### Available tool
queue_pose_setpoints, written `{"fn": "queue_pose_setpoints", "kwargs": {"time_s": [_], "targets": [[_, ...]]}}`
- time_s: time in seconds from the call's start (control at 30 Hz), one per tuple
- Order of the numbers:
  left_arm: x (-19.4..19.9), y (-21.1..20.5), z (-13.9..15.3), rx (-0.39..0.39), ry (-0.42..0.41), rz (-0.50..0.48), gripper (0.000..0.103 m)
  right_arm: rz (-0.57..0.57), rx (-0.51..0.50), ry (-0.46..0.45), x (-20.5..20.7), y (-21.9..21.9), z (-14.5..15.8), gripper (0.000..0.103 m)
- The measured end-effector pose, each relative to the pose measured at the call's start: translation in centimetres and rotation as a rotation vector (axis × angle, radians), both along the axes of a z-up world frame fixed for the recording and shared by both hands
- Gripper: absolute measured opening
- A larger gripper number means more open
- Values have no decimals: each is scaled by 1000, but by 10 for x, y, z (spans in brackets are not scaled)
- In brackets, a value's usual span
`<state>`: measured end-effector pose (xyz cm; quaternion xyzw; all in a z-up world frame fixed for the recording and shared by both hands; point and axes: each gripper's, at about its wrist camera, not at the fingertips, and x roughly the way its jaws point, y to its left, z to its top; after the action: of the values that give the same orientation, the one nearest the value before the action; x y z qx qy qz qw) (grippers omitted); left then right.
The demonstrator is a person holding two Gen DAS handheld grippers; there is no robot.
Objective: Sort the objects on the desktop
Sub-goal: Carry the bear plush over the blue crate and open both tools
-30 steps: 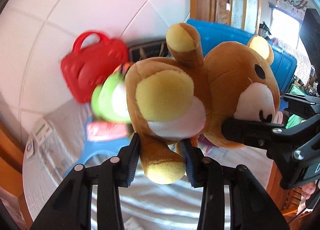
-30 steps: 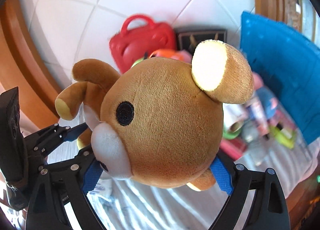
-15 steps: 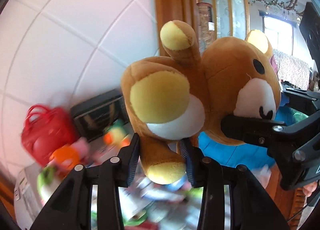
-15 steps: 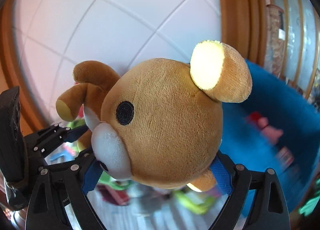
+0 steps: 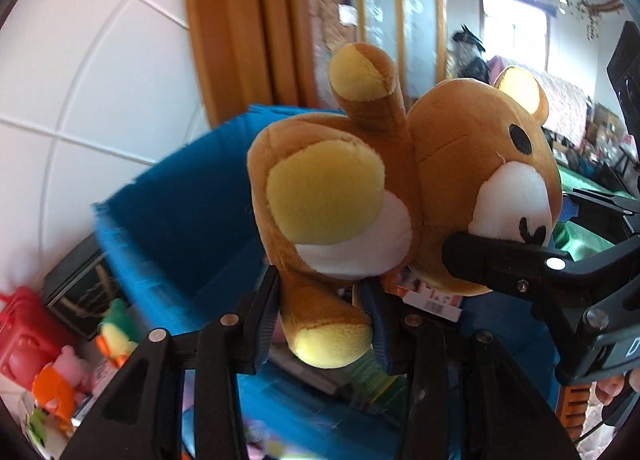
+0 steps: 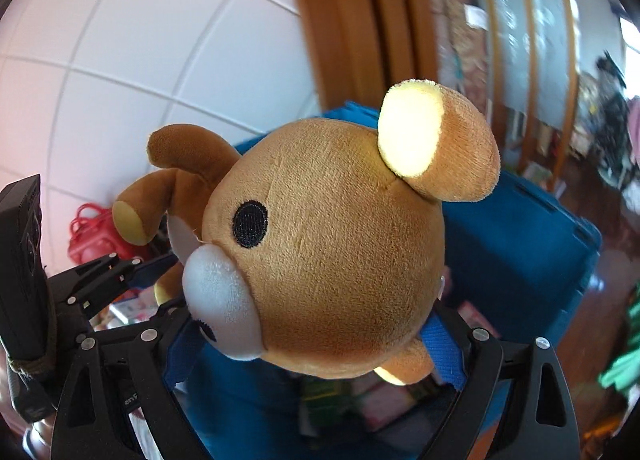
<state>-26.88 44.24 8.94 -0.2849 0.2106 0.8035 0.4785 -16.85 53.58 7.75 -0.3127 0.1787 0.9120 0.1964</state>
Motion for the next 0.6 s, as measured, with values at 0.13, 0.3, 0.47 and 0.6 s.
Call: {"fn": "queue_pose_setpoints", "kwargs": {"time_s": [0.13,0.3,0.47,0.6], "targets": [[5,28,-14,-56,-18,-25,39,-32,-46,-27,3,38,-15,94],[13,47,-18,-89,-38,-34,39,-59,-73,-34,6,60,-24,97],[12,42,-21,-71,-29,-9,61,-88,-54,-36,2,83,-22,102],[23,23,-8,0,3,27,80,-117,-11,-14,3,74,-16,103]]}}
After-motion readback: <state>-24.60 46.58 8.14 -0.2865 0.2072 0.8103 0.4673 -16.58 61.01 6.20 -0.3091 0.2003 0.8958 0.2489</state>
